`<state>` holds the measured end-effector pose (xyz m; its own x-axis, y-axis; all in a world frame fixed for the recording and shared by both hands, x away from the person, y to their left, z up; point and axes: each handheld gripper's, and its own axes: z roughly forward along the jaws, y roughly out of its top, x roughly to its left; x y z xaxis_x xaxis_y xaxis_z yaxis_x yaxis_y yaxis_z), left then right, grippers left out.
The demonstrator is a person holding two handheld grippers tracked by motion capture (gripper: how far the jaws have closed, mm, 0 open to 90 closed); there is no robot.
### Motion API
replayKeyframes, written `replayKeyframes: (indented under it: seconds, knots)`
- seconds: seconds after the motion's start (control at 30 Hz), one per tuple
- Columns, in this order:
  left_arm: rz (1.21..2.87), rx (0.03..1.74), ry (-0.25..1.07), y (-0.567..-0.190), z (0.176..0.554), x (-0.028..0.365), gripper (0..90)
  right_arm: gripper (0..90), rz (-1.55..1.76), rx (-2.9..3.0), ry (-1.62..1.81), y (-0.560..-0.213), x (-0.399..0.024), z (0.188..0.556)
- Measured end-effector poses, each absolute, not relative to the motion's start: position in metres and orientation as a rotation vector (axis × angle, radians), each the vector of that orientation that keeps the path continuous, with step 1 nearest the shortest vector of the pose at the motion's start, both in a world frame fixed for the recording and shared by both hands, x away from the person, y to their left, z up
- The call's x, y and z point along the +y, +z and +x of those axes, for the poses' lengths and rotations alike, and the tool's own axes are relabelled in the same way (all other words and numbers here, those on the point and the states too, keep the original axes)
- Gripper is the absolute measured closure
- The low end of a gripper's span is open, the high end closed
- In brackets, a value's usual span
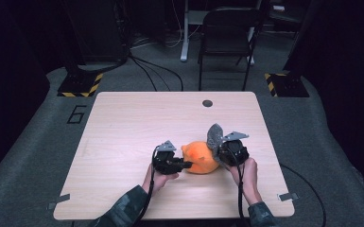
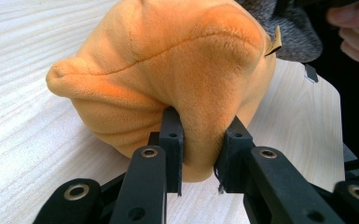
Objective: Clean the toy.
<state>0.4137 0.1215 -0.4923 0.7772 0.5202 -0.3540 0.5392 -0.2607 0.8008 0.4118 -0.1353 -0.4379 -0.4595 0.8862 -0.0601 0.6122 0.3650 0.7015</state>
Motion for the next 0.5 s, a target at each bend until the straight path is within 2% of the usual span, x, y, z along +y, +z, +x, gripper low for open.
replayKeyframes:
  seconds: [0.5]
  knots:
    - [1.888, 0.782, -0.035, -0.495, 0.416, 0.123, 74.6, 74.6, 1.401, 2.231, 0.698, -0.478, -0.155, 0.434]
